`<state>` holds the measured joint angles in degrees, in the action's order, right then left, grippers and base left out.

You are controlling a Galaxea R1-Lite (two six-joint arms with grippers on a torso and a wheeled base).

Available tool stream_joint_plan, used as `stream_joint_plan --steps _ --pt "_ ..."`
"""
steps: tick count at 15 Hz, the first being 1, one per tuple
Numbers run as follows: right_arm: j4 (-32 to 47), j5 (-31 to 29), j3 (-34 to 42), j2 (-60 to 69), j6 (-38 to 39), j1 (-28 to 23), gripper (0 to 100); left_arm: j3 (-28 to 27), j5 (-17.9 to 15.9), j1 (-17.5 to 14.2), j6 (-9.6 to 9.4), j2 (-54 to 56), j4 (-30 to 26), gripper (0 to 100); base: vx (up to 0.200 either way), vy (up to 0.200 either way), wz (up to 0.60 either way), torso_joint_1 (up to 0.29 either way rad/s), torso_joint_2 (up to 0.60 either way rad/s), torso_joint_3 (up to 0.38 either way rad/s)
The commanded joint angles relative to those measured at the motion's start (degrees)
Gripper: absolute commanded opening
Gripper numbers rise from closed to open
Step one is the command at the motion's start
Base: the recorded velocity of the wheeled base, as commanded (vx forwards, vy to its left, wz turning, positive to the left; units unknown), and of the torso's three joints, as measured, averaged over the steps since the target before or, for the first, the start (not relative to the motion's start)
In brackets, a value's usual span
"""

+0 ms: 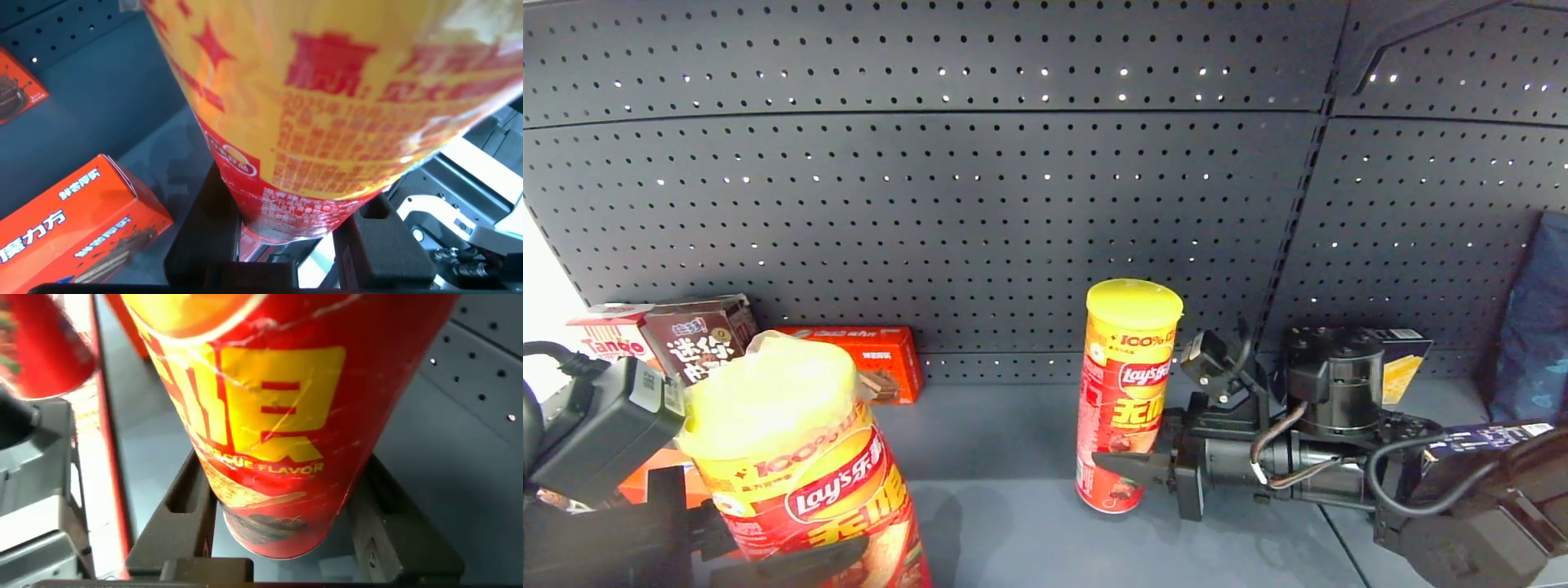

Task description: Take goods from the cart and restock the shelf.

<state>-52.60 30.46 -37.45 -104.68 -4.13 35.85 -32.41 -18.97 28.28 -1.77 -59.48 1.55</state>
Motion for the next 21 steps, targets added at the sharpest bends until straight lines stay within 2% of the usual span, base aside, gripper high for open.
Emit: stream_joint_plan --steps 1,9,21 --pt "-0.7 -0.6 2.5 2.7 0.1 1.6 0 -0.1 -0.1 0.0 0.01 0.0 0.1 0 0.0 0.0 0.0 0.0 0.0 0.0" --pt "-3.7 -0.8 14.9 9.1 0.0 1.9 0 -0.6 -0.1 0.1 -0.08 -0.2 0.0 0 0.0 0.0 0.0 0.0 0.0 0.0" --pt "-5.9 -0.8 15.7 5.8 0.1 1.8 0 -0.6 0.3 0.0 -0.08 -0.4 0.0 0 0.0 0.0 0.0 0.0 0.0 0.0"
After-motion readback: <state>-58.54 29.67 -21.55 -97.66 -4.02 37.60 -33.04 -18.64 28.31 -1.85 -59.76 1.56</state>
